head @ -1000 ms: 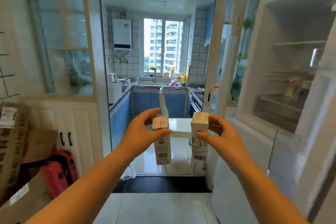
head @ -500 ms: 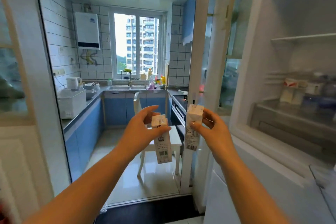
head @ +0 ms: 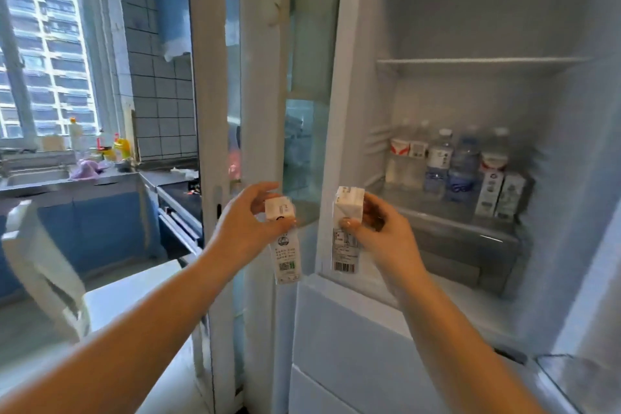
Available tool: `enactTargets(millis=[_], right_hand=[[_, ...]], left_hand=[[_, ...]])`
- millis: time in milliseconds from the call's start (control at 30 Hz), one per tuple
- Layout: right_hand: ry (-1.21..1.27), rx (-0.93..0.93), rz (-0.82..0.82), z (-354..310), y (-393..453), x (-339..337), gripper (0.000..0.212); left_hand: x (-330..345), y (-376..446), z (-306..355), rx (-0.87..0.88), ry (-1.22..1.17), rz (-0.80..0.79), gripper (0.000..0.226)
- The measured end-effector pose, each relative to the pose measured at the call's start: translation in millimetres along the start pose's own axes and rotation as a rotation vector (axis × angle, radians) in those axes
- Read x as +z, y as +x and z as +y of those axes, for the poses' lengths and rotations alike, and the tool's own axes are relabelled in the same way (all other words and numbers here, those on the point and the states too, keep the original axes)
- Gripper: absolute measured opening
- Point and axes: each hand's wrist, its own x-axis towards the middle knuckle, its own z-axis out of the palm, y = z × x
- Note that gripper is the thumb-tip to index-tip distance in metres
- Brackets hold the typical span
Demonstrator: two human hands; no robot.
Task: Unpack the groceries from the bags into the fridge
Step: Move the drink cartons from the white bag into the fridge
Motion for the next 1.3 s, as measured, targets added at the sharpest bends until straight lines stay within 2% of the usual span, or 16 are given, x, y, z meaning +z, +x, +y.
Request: enactTargets(millis=[267,433,533,667,867,1000,1300], right_hand=[[-0.024,-0.025,0.190,47.8,101.4,-51.3,0.040],[-0.026,-0.041,0.251,77.7,177.8,-87.8,0.039],[-0.063,-0.057,0.292,95.7,219.6,-115.9,0.042],[-0.080,-0.034,0.361,118.5,255.5,-150.1,0.043],[-0.132,0.017,0.476,141.9,277.4,-190.5,0.045],[-0.181,0.026,0.474,151.9,282.8,-207.4,0.037],[-0.189,0.102,0.494,173.6,283.7,-231.9,0.044]], left_hand=[[107.1,115.2,-29.6,0.105,-0.098,-0.146,0.059],[176.1,187.9,-28.7,0.156,-0.121,-0.262,0.063],[217.6,229.4,-27.5,0.209,-0.138,-0.260,0.060],[268.6,269.1,-29.3,0.183,-0.209,-0.325,0.057],[344.6,298.4,-32.5,0.172,-0.265,-0.417,0.069],[381.8,306.6,-36.0,0.175,-0.241,-0.470,0.074],[427.1,303.0,-42.0,0.197,-0.324,-0.429,0.071]])
